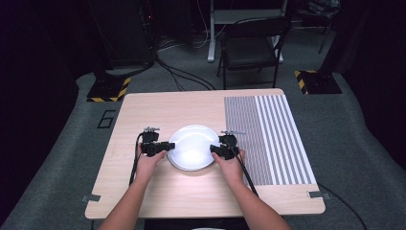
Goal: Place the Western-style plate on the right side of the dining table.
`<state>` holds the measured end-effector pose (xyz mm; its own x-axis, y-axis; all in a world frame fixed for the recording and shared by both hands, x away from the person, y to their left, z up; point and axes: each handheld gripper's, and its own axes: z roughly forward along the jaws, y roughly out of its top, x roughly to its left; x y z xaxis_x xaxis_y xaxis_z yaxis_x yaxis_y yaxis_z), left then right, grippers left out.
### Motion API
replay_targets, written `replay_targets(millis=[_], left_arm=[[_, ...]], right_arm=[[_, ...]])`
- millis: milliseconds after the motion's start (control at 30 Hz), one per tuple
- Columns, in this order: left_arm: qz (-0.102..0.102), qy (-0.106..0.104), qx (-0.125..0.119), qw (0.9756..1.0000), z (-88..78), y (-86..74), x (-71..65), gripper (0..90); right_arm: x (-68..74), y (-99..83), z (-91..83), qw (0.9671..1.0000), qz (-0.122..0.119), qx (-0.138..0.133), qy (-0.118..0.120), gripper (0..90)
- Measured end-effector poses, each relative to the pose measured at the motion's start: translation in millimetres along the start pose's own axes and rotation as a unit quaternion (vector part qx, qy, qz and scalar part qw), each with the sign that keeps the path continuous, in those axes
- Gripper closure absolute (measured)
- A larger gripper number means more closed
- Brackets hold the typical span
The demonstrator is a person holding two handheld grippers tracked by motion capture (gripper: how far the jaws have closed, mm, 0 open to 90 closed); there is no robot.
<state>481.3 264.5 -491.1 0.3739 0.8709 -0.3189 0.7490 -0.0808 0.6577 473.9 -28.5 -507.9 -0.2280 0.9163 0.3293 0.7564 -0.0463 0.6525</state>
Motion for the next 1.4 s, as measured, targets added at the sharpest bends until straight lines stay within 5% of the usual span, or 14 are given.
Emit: replay_targets(millis=[467,1400], left_arm=[[-0.003,-0.02,0.005,0.9998,5.0,-0.9,-5.6,62.4],[0.014,-0.065,0.016,0.9976,28.2,-0.9,-39.3,62.1]], right_arm=[[-7.3,5.3,-9.8,0.9999,-0.002,0.0,-0.01,61.3],[-35.7,13.0,-46.9,0.9992,-0.011,-0.007,-0.037,64.0]])
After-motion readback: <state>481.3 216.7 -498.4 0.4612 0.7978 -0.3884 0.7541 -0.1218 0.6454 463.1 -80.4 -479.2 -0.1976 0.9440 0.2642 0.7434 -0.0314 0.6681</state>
